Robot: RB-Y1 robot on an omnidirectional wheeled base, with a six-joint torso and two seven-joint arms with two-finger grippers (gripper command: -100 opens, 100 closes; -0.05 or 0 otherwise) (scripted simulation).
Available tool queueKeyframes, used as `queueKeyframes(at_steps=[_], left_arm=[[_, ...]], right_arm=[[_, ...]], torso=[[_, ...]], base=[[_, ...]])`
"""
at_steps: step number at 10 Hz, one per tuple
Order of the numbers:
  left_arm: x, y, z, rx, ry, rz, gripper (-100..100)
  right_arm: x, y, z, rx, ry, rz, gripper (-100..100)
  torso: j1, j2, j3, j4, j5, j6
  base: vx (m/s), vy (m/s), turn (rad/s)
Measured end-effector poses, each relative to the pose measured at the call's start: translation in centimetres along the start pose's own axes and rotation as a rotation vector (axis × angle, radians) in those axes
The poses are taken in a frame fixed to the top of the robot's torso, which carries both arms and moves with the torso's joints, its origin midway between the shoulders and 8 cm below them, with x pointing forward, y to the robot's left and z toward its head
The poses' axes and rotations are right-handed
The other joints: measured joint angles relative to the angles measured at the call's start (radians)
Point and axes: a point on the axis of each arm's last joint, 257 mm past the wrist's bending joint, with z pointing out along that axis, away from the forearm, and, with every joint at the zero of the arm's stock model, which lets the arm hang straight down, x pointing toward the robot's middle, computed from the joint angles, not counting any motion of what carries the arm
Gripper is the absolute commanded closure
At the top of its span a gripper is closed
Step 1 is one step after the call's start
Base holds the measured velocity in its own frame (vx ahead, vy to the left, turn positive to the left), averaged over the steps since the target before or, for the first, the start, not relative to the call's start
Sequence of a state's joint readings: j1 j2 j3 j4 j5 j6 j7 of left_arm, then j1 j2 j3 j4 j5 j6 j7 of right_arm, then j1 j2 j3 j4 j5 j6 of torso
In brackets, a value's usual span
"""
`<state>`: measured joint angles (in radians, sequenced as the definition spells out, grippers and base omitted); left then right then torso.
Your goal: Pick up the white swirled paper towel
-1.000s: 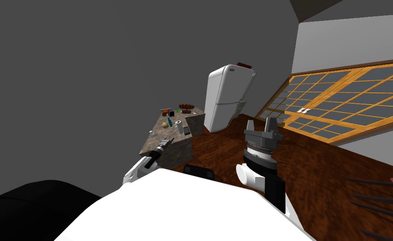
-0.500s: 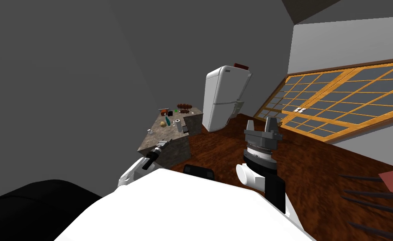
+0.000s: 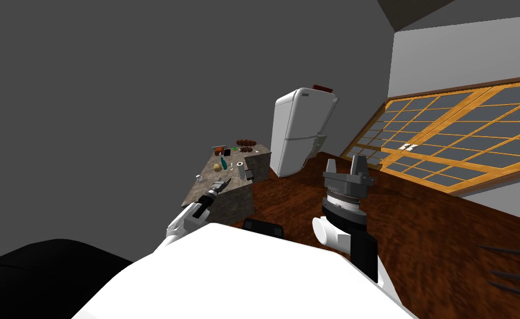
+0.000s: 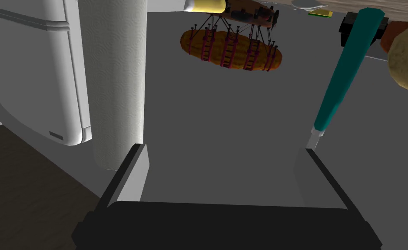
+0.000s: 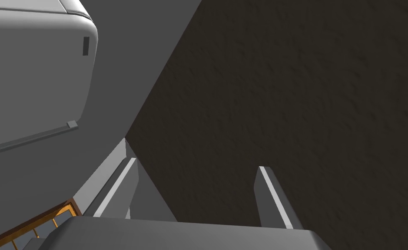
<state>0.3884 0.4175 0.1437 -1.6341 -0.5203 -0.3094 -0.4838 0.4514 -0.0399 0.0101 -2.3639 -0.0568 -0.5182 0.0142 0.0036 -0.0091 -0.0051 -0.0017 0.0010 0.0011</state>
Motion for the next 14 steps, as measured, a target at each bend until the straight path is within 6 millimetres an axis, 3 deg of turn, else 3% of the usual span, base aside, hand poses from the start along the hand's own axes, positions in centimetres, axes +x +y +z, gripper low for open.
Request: queueKeyframes(at_steps=[1,2,3,7,8,12,14], left_arm=[[-0.9,-0.5,0.5,0.02,-0.023,-0.016,-100],[-1.0,-0.6,0.5,0.024,-0.026,-0.019,0],[-1.0,-0.6,0.5,0.024,-0.026,-0.019,-100],[-1.8,1.3,2.8,-0.027,-0.038,-0.022,-100],[-1.8,1.4,2.9,-0.029,-0.038,-0.022,100],[-1.8,1.4,2.9,-0.029,-0.038,-0.022,100],[-1.8,1.4,2.9,-0.029,-0.038,-0.022,-100]], right_arm=[[0.0,0.0,0.0,0.0,0.0,0.0,0],[0.0,0.0,0.0,0.0,0.0,0.0,0],[0.0,0.0,0.0,0.0,0.0,0.0,0],[0.0,0.0,0.0,0.0,0.0,0.0,0],[0.0,0.0,0.0,0.0,0.0,0.0,0],[0.0,0.0,0.0,0.0,0.0,0.0,0],[0.0,0.0,0.0,0.0,0.0,0.0,0]], torso=[[0.0,0.001,0.001,0.0,0.0,0.0],[-0.002,0.004,0.002,0.001,0.0,0.0],[-0.004,0.006,0.004,0.001,-0.001,0.0],[-0.005,0.011,0.007,0.003,-0.001,0.0],[-0.005,0.01,0.006,0.002,-0.001,0.0],[-0.005,0.008,0.005,0.002,-0.001,0.0],[-0.005,0.008,0.005,0.002,-0.001,0.0]], base=[[0.045,0.039,-0.002],[0.009,0.007,-0.002],[-0.03,0.008,-0.173],[-0.048,0.003,-0.11],[0.0,0.0,0.0],[0.0,0.0,0.0],[-0.039,-0.043,0.043]])
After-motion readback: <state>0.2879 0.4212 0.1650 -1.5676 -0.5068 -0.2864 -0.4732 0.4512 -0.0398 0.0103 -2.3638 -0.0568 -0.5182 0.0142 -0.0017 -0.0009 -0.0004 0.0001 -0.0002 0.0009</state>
